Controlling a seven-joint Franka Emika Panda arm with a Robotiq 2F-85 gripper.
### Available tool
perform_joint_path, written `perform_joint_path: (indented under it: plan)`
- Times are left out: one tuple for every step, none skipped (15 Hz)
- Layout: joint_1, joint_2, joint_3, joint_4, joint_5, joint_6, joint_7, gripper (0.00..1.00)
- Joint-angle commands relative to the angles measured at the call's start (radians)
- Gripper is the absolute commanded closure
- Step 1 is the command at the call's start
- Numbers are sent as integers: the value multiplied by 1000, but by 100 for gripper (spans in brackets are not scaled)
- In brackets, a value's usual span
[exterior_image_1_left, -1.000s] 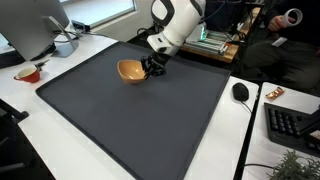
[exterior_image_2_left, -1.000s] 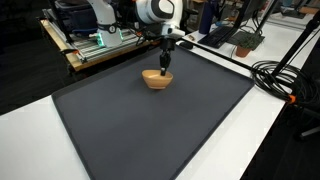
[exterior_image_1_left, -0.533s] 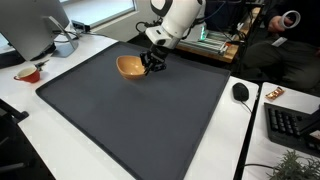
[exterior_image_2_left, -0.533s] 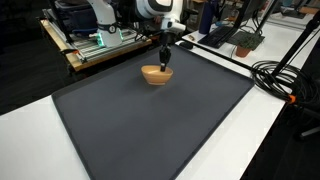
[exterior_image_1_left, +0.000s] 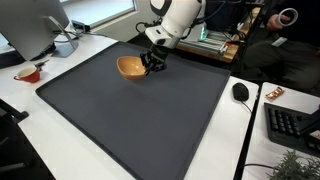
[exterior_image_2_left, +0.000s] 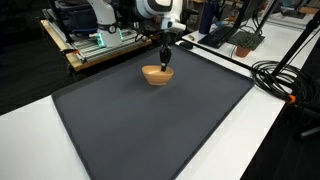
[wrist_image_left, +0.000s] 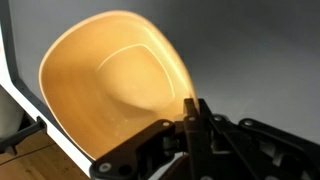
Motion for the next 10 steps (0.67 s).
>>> perform_joint_path:
  plan:
    - [-2, 0, 0, 0, 0, 3, 0, 99]
    - [-2, 0, 0, 0, 0, 3, 0, 95]
    - [-2, 1, 0, 0, 0, 3, 0, 95]
    - [-2, 2, 0, 0, 0, 3, 0, 95]
    - [-2, 3, 0, 0, 0, 3, 0, 95]
    - [-2, 4, 0, 0, 0, 3, 0, 95]
    - [-2, 5, 0, 0, 0, 3, 0, 95]
    - [-2, 6, 0, 0, 0, 3, 0, 95]
    - [-2, 6, 0, 0, 0, 3, 0, 95]
    - [-2, 6, 0, 0, 0, 3, 0, 95]
